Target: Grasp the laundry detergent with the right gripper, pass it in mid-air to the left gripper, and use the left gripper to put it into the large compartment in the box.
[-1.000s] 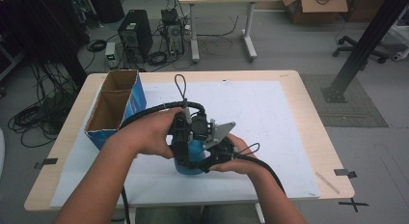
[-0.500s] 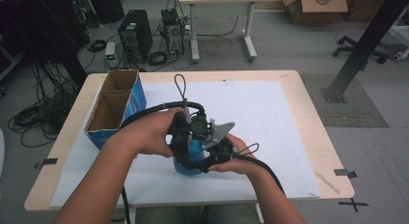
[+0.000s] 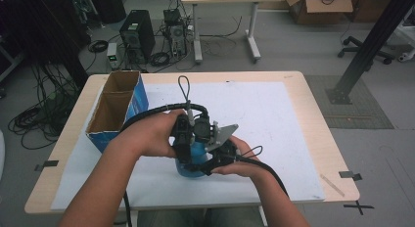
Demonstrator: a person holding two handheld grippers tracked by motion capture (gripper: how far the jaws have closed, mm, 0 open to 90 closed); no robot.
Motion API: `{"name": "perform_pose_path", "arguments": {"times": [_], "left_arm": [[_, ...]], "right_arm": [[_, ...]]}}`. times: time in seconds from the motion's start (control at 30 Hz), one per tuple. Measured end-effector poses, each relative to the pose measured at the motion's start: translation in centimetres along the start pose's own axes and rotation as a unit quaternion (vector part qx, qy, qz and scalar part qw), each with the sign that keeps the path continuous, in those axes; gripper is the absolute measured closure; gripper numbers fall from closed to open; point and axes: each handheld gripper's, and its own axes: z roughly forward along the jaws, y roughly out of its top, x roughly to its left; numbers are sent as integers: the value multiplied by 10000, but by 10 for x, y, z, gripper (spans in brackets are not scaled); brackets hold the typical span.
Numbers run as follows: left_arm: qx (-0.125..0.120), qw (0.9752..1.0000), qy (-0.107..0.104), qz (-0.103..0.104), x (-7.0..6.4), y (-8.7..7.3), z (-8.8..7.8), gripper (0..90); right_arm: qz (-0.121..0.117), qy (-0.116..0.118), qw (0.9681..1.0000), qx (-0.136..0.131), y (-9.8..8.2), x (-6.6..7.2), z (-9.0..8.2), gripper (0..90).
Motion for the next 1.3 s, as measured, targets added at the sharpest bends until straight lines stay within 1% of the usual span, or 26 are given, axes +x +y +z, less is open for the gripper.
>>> {"name": "perform_pose_path", "arguments": {"times": [0.03,0.07,0.17,0.2,0.23,0.27,0.33,0.43,0.47,0.5,0.57,0.63,0.67,0.8,0.83,0.87,0.93,1.03,1.13,1.2,1.23,1.3], "left_arm": [[16,10000,-3,6,0,0,-1,388],[1,10000,-8,-14,0,0,-1,389],[-25,10000,-5,-37,-1,-1,-2,391],[-44,10000,-15,-42,-1,-1,-2,391],[-18,10000,-11,-38,-1,-1,-3,392],[7,10000,-14,-44,-2,0,-3,392],[24,10000,-17,-48,-2,0,-3,393],[36,10000,20,-38,-3,1,-5,393],[47,10000,41,-42,-3,1,-6,393],[57,10000,48,-43,-3,1,-7,394],[45,10000,78,-26,-3,1,-10,394],[60,9999,77,-34,-3,1,-12,394],[45,9999,83,-35,-3,1,-12,393],[58,10000,66,-23,-4,2,-13,393],[46,10000,58,-32,-4,2,-13,393],[44,10000,59,-22,-4,1,-13,393],[25,10000,78,-30,-3,1,-13,393],[17,9999,94,-40,-2,1,-14,393],[20,9999,95,-72,-1,1,-15,393],[27,9999,92,-59,-1,1,-16,393],[3,9999,115,-15,-1,1,-16,393],[11,9999,105,-46,-1,2,-16,393]], "right_arm": [[-54,-29,10000,12,0,0,0,453],[11,-3,10000,6,1,1,0,453],[39,-6,10000,-9,2,1,-1,453],[-78,-18,10000,9,1,0,-1,453],[43,66,10000,-21,2,2,-1,452],[-26,15,10000,-27,1,1,-1,451],[43,41,10000,-69,1,3,-1,447],[3,51,9999,-138,0,2,-1,438],[73,38,9998,-174,0,3,0,433],[63,25,9998,-211,-1,2,-1,424],[178,32,9996,-232,-1,1,-1,368],[158,37,9996,-249,-3,1,-1,348],[192,6,9995,-244,-3,2,-1,326],[218,-36,9992,-324,-5,1,-2,298],[272,-8,9989,-375,-6,2,-3,297],[253,-22,9989,-404,-7,2,-3,286],[309,-40,9985,-452,-8,2,-4,278],[318,-79,9982,-502,-9,1,-6,243],[365,-94,9979,-526,-9,0,-8,203],[391,-96,9978,-533,-9,0,-9,182],[403,-104,9978,-526,-10,-1,-9,168],[405,-96,9979,-506,-11,-1,-9,149]]}}
